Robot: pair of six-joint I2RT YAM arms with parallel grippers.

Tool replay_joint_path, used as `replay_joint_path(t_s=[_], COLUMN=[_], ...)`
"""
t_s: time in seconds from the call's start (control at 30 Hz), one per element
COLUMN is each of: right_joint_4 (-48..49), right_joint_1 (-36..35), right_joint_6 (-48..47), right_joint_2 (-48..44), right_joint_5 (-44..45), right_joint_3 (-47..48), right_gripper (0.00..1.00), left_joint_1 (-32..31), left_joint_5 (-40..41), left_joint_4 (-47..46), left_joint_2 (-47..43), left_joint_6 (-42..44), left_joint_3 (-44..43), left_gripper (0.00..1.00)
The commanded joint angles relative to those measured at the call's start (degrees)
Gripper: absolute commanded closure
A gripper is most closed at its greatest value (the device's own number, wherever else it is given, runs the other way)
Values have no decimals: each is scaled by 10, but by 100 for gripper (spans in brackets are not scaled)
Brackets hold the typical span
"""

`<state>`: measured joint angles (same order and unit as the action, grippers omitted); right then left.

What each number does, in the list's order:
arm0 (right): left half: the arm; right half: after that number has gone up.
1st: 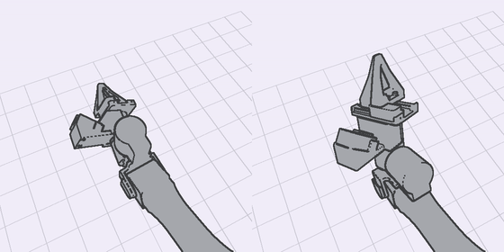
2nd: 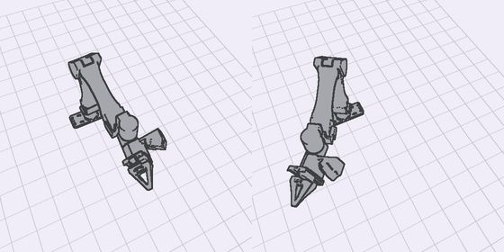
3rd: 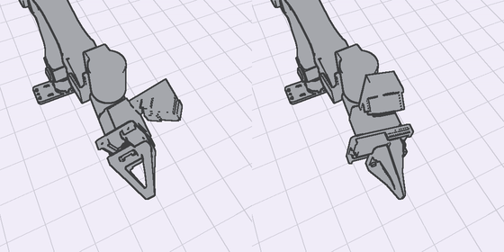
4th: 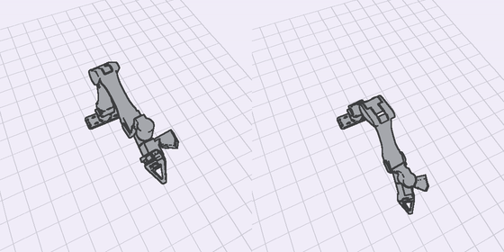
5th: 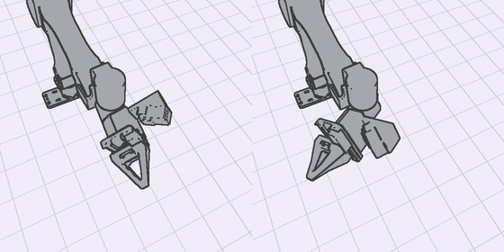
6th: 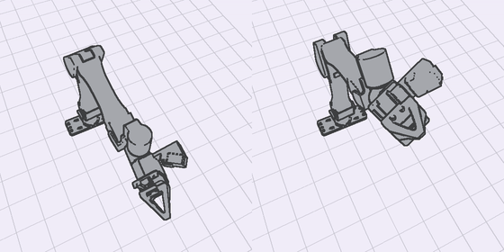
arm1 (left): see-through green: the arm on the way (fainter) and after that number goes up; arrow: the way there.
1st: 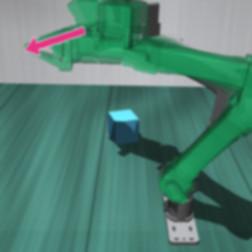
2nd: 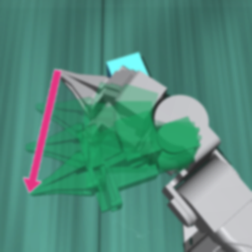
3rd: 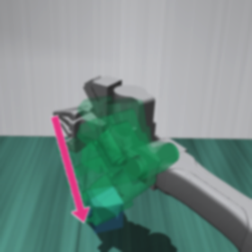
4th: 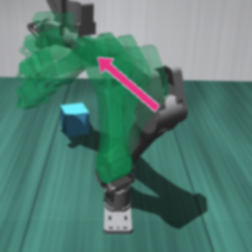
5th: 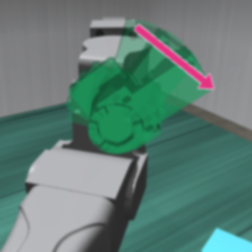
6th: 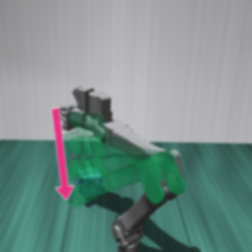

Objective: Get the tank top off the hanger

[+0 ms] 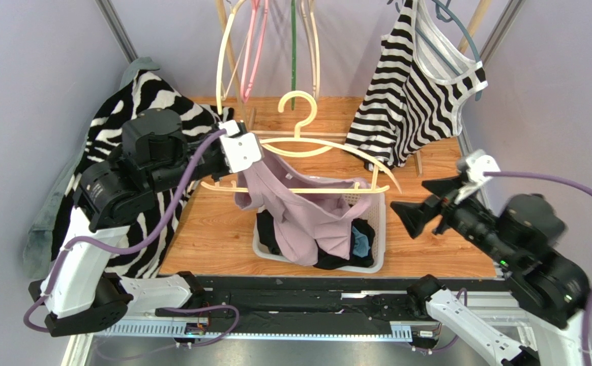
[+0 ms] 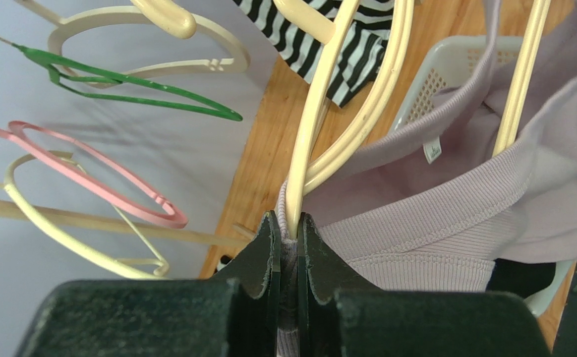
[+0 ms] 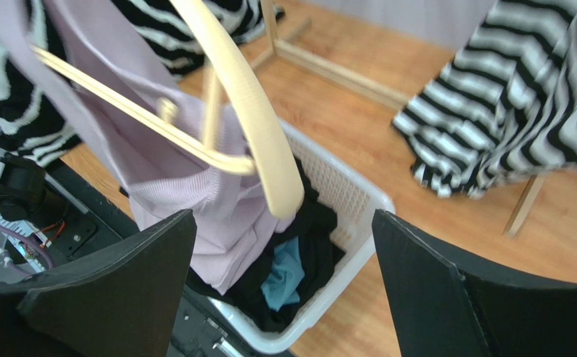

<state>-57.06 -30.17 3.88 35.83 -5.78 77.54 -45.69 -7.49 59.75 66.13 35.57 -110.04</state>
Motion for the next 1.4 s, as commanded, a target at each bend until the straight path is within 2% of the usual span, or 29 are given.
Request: replay_joint_path(t_s=[0.0, 0.13, 0.2, 0.5, 0.77, 1.0, 1.17, 1.27, 1.37], right_joint_4=[-32, -40, -31, -10, -16, -26, -21, -13, -7], right_joint_1=[1, 2, 2, 2, 5, 13, 17, 19, 19], right_joint_6=[-101, -130, -138, -152, -139, -134, -128, -121, -116], right_joint_2=[-7, 31, 61, 180, 199, 195, 189, 187, 177], right_joint_5=[-69, -191, -220, -257, -302, -354, -372, -383, -404], right_joint_3=[90, 133, 146, 211, 178, 138, 103, 97, 97], right_gripper=[6, 4, 4, 5, 12, 27, 33, 43, 69], left_joint_1=[-22, -39, -44, -84, -98, -99, -99, -100, -101], left_joint_5=[16, 27, 27, 27, 42, 49, 41, 35, 26], left_joint_4=[-32, -30, -29, -7, -14, -38, -43, -43, -44], left_joint_2=[3, 8, 13, 26, 15, -18, -43, -45, -41], left_joint_6=[68, 100, 108, 159, 180, 190, 188, 182, 175], left_joint_3=[13, 25, 20, -2, -9, 18, 28, 26, 21], left_gripper=[100, 100, 100, 100, 100, 100, 100, 100, 100])
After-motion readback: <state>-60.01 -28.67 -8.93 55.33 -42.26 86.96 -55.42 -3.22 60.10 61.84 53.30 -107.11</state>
